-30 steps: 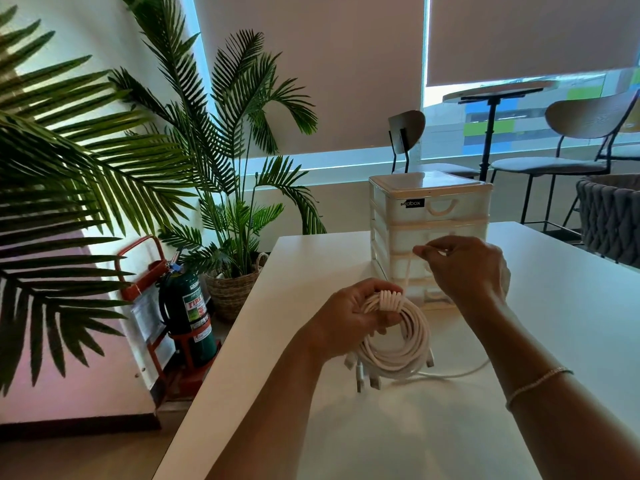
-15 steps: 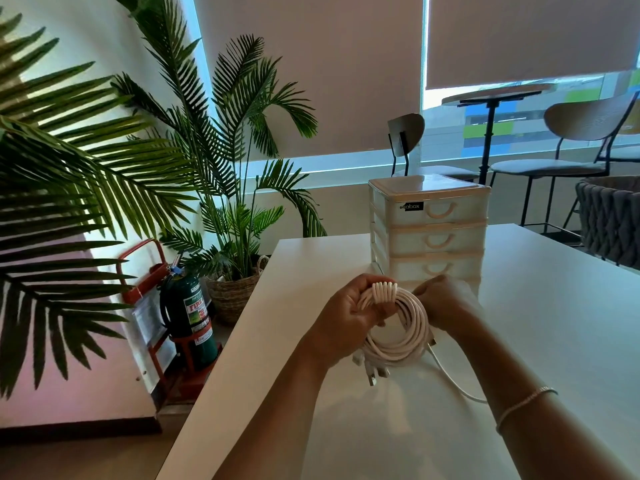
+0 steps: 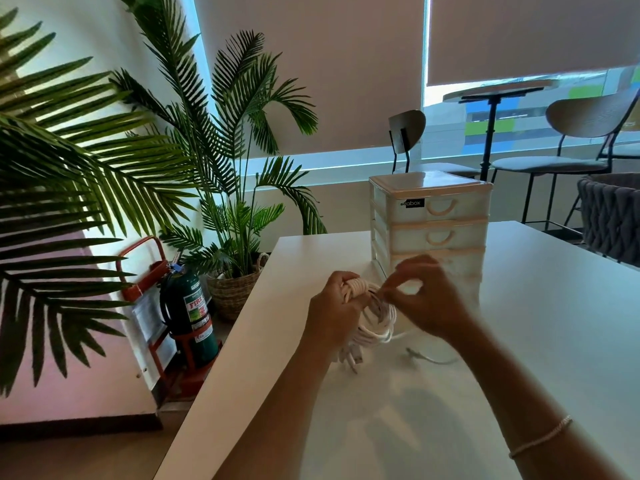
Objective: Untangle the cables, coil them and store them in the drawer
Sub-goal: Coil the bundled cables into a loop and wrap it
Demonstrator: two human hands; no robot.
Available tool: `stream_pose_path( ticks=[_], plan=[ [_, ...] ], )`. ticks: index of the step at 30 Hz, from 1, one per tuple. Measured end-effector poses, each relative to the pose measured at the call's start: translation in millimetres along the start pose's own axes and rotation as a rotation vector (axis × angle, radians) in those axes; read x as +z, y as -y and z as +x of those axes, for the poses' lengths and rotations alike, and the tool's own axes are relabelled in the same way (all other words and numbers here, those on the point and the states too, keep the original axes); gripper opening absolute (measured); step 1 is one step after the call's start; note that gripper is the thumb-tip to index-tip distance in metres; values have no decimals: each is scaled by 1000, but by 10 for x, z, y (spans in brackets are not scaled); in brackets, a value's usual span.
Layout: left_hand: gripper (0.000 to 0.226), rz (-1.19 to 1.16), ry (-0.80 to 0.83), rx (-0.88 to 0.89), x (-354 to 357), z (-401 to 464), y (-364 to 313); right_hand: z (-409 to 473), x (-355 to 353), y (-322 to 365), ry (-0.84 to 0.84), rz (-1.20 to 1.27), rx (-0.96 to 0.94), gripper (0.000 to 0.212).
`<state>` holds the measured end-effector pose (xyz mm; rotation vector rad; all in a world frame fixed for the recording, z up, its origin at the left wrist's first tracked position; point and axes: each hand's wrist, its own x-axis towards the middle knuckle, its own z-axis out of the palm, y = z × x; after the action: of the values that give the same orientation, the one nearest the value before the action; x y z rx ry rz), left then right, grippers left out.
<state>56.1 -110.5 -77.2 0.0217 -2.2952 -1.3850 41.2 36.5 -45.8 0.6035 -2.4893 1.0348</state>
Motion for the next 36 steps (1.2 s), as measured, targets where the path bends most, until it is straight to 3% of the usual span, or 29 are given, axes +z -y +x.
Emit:
stream_pose_path(
  ticks=[3,8,11,15,18,22,27,31,36],
  plan=[
    [34,-53,-56,-40,33,4,-6,-93,147,123,149,-264,20,24],
    [24,-318,-63,-169,46,17,-4,-98,312,213,167,-311,202,41],
    [25,-522,-1,-235,39,14,-15,-84,275,260,104,-296,247,37],
    [25,-551,67,-145,22,-9,-28,-74,209,263,62,-155,202,32],
    [34,-525,118,-90,22,-7,-61,-63,88,277,132,178,317,21],
    [52,-243,148,112,-22,-9,-53,-92,-40,283,203,452,445,6],
    [45,259,-12,502,20,7,12,-94,-91,289,152,520,548,8],
    [49,403,-63,549,19,80,189,-78,-156,315,141,551,598,14],
    [60,449,92,462,-30,125,264,-17,-361,301,127,629,572,17]
  ],
)
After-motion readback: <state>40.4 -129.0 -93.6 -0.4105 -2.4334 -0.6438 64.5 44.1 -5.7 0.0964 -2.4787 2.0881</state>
